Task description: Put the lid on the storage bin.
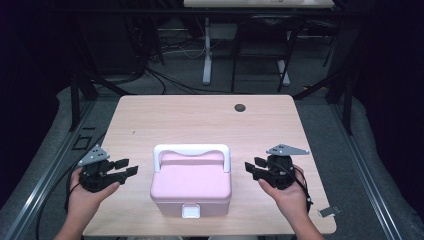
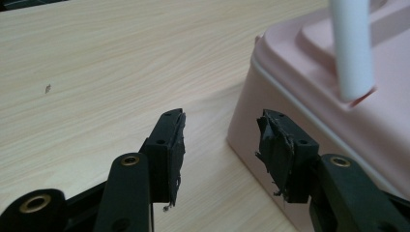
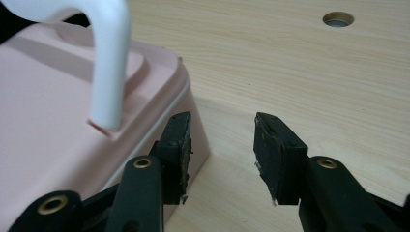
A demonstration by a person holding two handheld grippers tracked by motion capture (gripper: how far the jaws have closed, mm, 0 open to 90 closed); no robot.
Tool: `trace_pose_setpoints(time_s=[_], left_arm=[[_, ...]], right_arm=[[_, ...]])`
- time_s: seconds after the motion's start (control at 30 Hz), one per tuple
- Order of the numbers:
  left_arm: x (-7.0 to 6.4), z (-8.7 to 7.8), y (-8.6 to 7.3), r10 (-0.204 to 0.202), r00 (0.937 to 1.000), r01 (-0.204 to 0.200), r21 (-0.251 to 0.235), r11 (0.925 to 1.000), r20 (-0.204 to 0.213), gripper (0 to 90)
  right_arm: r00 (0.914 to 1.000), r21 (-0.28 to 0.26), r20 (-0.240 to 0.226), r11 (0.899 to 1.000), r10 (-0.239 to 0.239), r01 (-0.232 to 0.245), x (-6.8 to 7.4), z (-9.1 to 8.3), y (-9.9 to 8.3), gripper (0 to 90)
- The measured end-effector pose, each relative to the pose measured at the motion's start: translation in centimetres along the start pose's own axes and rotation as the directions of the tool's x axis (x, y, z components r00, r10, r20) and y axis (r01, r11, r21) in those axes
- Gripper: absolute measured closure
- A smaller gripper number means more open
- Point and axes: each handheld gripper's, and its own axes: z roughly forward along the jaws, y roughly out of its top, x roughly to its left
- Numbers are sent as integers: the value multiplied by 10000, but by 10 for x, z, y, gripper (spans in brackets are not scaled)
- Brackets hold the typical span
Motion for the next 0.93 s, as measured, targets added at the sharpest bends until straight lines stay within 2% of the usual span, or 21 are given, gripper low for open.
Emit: trace_pose_setpoints(time_s=[0.03,0.2,0.33,0.43,0.57,0.73,0.87,0.9,0.93], left_arm=[[1,2,-2,20,10000,-20,48,10000,-37,515],[7,8,-16,-183,9998,183,58,9998,-116,508],[12,10,-26,-270,9995,272,145,9995,-154,505],[16,10,-34,-580,9983,579,-74,9983,-111,505],[21,12,-45,-688,9973,692,111,9975,-269,503],[25,15,-51,-782,9962,790,199,9967,-373,499],[27,18,-56,-811,9961,821,283,9962,-335,500],[27,19,-57,-808,9962,819,357,9960,-321,500],[27,20,-58,-794,9963,806,397,9960,-314,500]], right_arm=[[10000,0,0,10000,0,0,0,0,0,573],[9983,-50,582,10000,73,-70,-9,10,-12,560],[9969,-87,758,9997,231,-225,-14,12,-19,555],[9952,-86,797,9983,574,-569,-20,14,-28,550],[9926,-202,961,9972,737,-721,-26,18,-41,534],[9907,-404,1177,9972,680,-636,-33,20,-53,535],[9901,-356,1271,9979,590,-549,-36,21,-58,545],[9879,-272,1489,9989,426,-390,-37,24,-64,544],[9879,-272,1489,9989,426,-390,-37,24,-64,544]])
